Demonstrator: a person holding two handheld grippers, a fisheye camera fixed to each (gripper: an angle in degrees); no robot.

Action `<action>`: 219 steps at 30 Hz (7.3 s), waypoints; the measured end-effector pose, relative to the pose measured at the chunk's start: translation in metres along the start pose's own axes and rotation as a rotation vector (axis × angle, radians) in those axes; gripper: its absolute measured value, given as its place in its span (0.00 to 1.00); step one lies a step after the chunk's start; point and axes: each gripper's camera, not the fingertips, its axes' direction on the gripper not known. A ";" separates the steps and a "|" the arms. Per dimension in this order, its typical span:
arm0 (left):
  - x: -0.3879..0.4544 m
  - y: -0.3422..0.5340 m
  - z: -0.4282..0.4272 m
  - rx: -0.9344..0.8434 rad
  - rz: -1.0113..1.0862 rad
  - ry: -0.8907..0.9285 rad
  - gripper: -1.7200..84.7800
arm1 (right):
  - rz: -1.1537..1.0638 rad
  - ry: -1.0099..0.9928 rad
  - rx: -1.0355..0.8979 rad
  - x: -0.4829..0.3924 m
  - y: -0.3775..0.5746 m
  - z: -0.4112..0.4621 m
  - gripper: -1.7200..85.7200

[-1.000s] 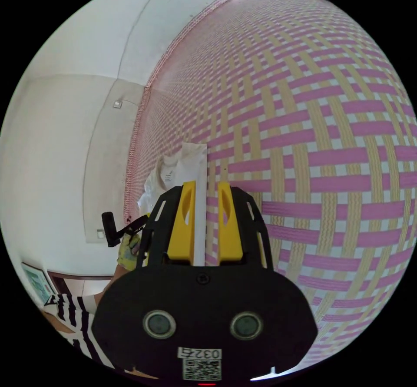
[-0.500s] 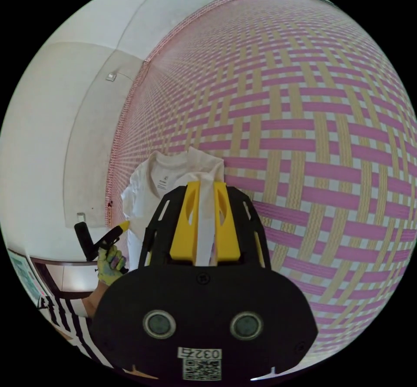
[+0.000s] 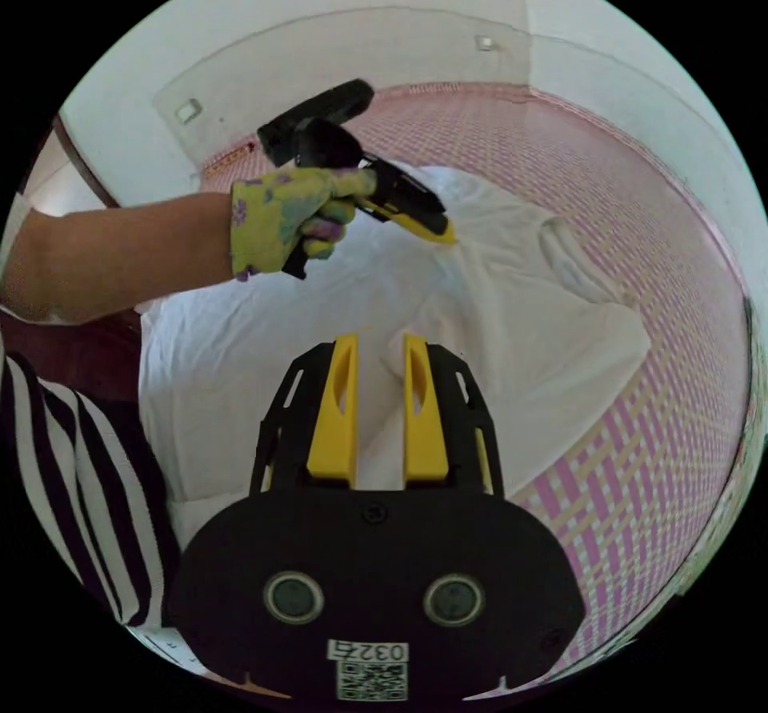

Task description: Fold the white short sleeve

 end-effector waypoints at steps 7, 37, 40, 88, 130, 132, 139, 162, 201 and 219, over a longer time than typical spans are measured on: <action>-0.014 -0.003 0.004 0.020 -0.024 0.033 0.01 | 0.150 0.060 -0.049 0.012 0.015 0.049 0.09; -0.111 0.043 0.052 0.182 0.096 -0.143 0.02 | 0.568 -0.185 0.286 0.120 0.141 0.006 0.01; -0.099 0.054 0.100 0.003 0.294 0.137 0.01 | 0.628 -0.164 0.302 0.169 0.125 0.005 0.01; -0.528 0.331 0.147 -0.100 0.045 -0.165 0.05 | 0.088 -0.099 0.009 -0.182 -0.139 0.020 0.08; -0.574 0.296 0.282 -0.341 0.339 0.153 0.01 | 0.954 -0.643 0.423 0.155 0.006 0.021 0.02; -0.576 0.294 0.279 -0.350 0.352 0.157 0.01 | 0.963 -0.638 0.440 0.154 0.005 0.021 0.02; -0.578 0.285 0.267 -0.433 0.425 0.137 0.02 | 0.947 -0.226 0.291 0.121 -0.010 -0.016 0.13; -0.590 0.266 0.209 -0.466 0.403 0.308 0.03 | 0.945 -0.185 0.382 -0.034 0.057 0.009 0.03; -0.439 0.261 0.106 -0.374 0.287 0.365 0.00 | 1.149 -0.231 0.367 0.125 0.064 -0.036 0.01; -0.319 0.194 0.080 -0.218 0.251 0.291 0.01 | 0.450 -0.036 0.063 0.127 -0.182 -0.084 0.11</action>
